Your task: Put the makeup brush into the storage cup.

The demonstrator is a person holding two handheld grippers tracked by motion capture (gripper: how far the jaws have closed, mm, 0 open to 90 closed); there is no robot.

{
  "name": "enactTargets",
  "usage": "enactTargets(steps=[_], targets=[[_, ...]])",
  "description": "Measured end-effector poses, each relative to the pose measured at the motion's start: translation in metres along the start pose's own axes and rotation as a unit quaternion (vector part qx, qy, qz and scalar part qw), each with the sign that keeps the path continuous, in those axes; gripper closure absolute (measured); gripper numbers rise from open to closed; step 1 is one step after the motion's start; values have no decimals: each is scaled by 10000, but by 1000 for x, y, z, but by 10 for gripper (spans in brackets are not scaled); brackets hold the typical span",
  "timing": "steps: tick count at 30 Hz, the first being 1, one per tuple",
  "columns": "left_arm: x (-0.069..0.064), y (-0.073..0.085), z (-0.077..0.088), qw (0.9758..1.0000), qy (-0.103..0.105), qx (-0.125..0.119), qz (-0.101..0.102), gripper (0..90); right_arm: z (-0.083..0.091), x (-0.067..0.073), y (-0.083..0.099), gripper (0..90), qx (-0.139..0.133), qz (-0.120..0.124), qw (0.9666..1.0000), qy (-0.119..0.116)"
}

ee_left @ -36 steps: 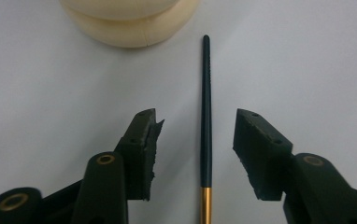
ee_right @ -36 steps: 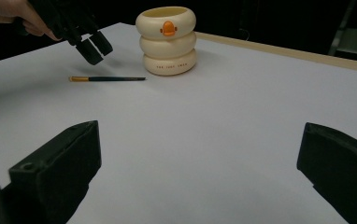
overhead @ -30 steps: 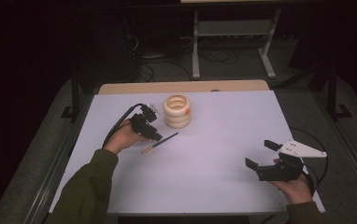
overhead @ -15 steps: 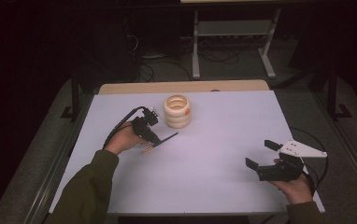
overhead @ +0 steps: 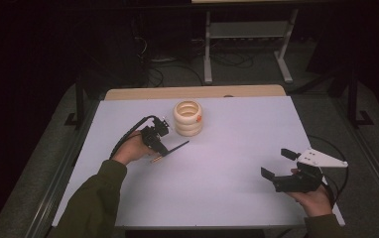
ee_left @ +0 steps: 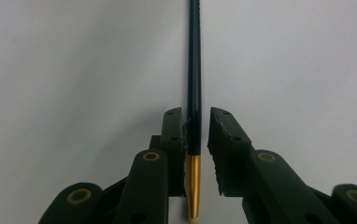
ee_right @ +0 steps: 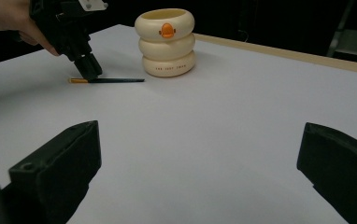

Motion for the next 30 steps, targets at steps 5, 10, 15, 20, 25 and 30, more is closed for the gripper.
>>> enactTargets(steps=[5, 10, 15, 20, 25, 30], targets=[[-2, 1, -3, 10000, 1, 56, -10, 761, 0, 0, 0, 0, -2, 2, 10000, -1], [-2, 2, -5, 9999, -15, 130, -44, 772, 0, 0, 0, 0, 0, -5, 10000, 0], [-3, 3, -7, 9998, -8, 182, -99, 784, 0, 0, 0, 0, -6, 3, 10000, 5], [-2, 3, -7, 9998, -10, 189, -112, 795, 0, 0, 0, 0, -7, -13, 10000, 3], [-3, 2, -8, 9995, -61, 267, -171, 806, 0, 0, 0, 0, -10, -16, 10000, -3], [-3, 1, -8, 9990, -120, 350, -256, 824, 0, -1, 0, 0, -13, -18, 10000, -1]])
Point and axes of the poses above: each handheld gripper's, and its own axes: z roughly backward along the jaws, y roughly out of its underside, x roughly to its left, the point moved 9 cm from there along -z, roughly forward along the jaws, and after that the axes turned 14 degrees about -y, right-handed, at the moved point
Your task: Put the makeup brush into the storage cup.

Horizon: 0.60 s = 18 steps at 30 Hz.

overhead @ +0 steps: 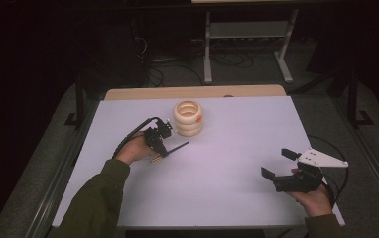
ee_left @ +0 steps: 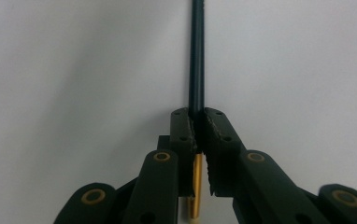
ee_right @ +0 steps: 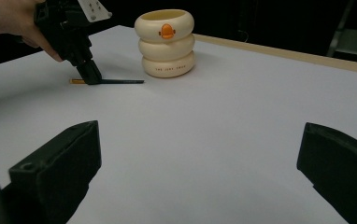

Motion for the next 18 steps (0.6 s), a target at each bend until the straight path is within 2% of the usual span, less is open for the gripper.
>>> enactTargets(steps=[10, 18], targets=[[-1, -1, 0, 9999, -12, 96, -99, 832, 1, -1, 0, 0, 7, -18, 10000, 0], [0, -2, 2, 9998, -28, 58, -183, 835, 1, -1, 0, 0, 1, -29, 10000, 1]])
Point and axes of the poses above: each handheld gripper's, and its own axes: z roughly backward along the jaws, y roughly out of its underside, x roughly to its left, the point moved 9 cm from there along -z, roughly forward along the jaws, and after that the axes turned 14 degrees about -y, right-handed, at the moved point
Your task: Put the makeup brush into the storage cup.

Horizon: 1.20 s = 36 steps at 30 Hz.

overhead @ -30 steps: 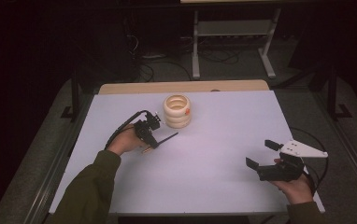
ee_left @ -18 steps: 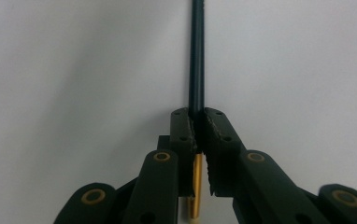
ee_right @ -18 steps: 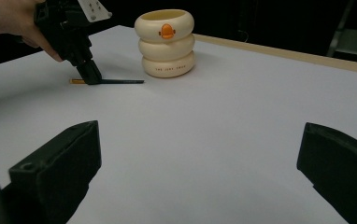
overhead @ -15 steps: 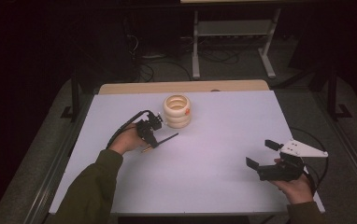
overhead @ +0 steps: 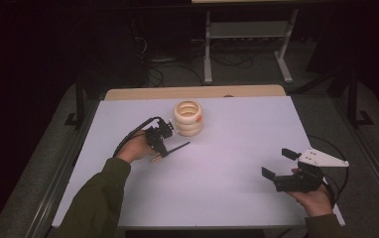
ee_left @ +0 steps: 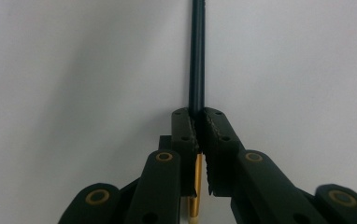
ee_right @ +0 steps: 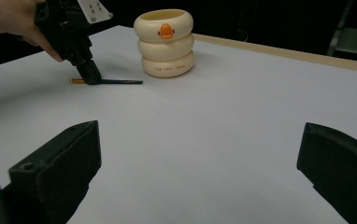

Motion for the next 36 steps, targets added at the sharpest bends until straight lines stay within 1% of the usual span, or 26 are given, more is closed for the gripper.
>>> enactTargets(steps=[3, 5, 7, 8, 9, 10, 12, 14, 15, 16, 17, 19, 20, 23, 25, 26, 28, 30, 31, 34, 36], targets=[[0, 0, 3, 10000, 26, -63, 19, 835, 0, 0, 0, 0, -3, -2, 10000, -5], [-1, 0, 5, 9999, 71, -85, -3, 835, 0, 0, 0, 0, -2, 0, 10000, -4], [0, 1, 8, 9999, 83, -127, 30, 835, 0, 0, 0, 0, -4, 5, 10000, -7], [1, 2, 9, 9999, 86, -134, -20, 836, 0, 0, 0, 0, -2, 6, 10000, -6], [1, 2, 10, 9998, 107, -169, -17, 835, 0, 0, 0, 0, 0, 3, 10000, -7], [1, 1, 12, 9997, 135, -212, 38, 836, 0, 0, 0, 0, 0, 3, 10000, -8], [2, 1, 17, 9993, 175, -334, 73, 836, 0, 0, 0, 0, -6, 4, 10000, -2], [2, 1, 17, 9993, 175, -334, 73, 836, 1, 0, 0, 0, -6, 6, 10000, -4], [1, 0, 23, 9983, 234, -514, 134, 836, 0, 0, 0, 0, 3, 8, 10000, -3], [1, 1, 25, 9982, 255, -531, 104, 836, 0, 0, 0, 0, 6, 3, 10000, -7], [0, 1, 27, 9977, 277, -604, 154, 836, 0, 1, 0, 0, 11, -6, 10000, -4], [-2, 1, 30, 9969, 327, -697, 151, 836, 0, 1, 0, 0, 14, 24, 10000, -1], [-2, 1, 32, 9966, 357, -727, 118, 836, 0, 1, 0, 0, 19, 27, 10000, -2], [-6, 3, 36, 9957, 391, -833, 139, 837, 0, 1, 0, 0, 24, 41, 10000, -8], [-7, 4, 38, 9951, 369, -905, 132, 836, 0, 1, 0, 0, 29, 31, 10000, -12], [-8, 5, 40, 9947, 405, -932, 153, 837, -1, 1, 0, 0, 50, 32, 10000, -24], [-10, 7, 42, 9941, 400, -1002, 150, 836, -1, 2, -1, 0, 72, 65, 9999, -33], [-11, 9, 45, 9927, 430, -1113, 175, 837, -1, 3, -2, 0, 73, 91, 9999, -41], [-11, 10, 46, 9924, 435, -1138, 174, 836, -2, 4, -3, 0, 62, 93, 9999, -45], [-12, 12, 52, 9908, 420, -1269, 203, 836, -3, 4, -4, 0, 94, 125, 9998, -78], [-11, 15, 56, 9899, 381, -1356, 147, 837, -4, 6, -5, 0, 107, 131, 9998, -141]])
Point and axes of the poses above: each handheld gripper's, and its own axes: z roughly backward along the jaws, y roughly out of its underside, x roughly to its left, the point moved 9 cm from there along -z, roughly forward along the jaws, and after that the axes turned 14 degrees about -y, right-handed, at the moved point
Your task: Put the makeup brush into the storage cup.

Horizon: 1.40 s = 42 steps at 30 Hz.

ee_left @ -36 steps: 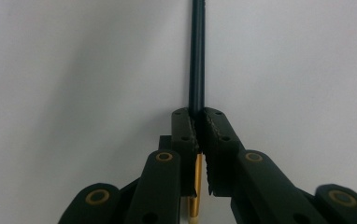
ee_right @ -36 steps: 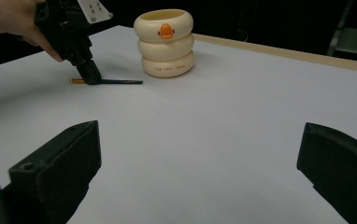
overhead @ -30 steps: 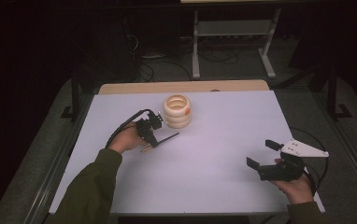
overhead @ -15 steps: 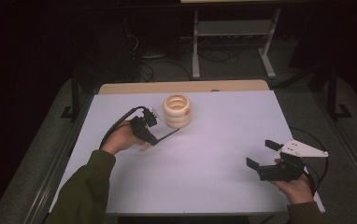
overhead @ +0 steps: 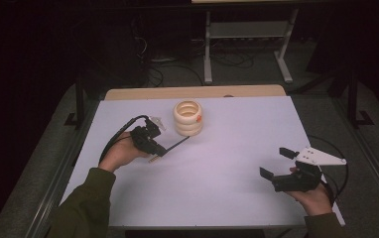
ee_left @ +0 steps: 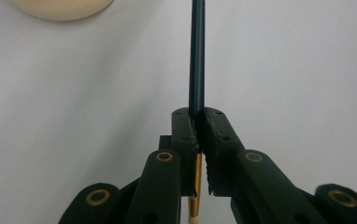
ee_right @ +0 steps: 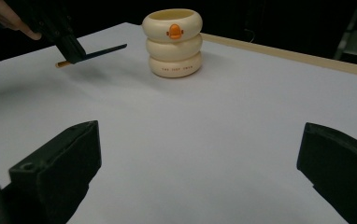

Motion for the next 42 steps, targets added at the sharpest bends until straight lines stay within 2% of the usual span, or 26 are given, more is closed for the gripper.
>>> enactTargets(steps=[8, 9, 14, 18, 19, 22, 25, 30, 33, 35, 36, 42], targets=[[-13, 3, 13, 9993, 75, -356, 11, 837, -7, 6, -1, 0, 119, 73, 9996, -240], [-15, 3, 14, 9992, 80, -395, -42, 836, -8, 6, -2, 0, 116, 84, 9995, -265], [-25, 4, 15, 9986, 180, -499, -84, 836, -10, 7, -3, 0, 182, 147, 9991, -348], [-30, 2, 18, 9976, 195, -647, -162, 836, -12, 9, -5, 0, 224, 206, 9987, -406], [-31, 1, 19, 9974, 216, -686, -103, 836, -13, 10, -6, 0, 219, 216, 9986, -432], [-35, 0, 23, 9962, 225, -838, -104, 836, -16, 11, -8, 0, 258, 272, 9980, -509], [-37, 0, 25, 9949, 246, -971, -103, 836, -18, 15, -10, 0, 336, 332, 9968, -645], [-42, 0, 25, 9943, 278, -1016, -146, 836, -24, 21, -13, 0, 454, 462, 9940, -883], [-45, 1, 25, 9939, 329, -1050, -126, 836, -27, 23, -14, 0, 487, 451, 9925, -1022], [-46, 1, 24, 9937, 363, -1044, -163, 836, -28, 23, -14, 0, 512, 467, 9922, -1039], [-50, 3, 24, 9936, 425, -1033, -189, 836, -29, 24, -15, 0, 585, 491, 9909, -1110], [-55, 4, 22, 9929, 463, -1037, -349, 836, -34, 31, -17, 0, 773, 451, 9865, -1369]])
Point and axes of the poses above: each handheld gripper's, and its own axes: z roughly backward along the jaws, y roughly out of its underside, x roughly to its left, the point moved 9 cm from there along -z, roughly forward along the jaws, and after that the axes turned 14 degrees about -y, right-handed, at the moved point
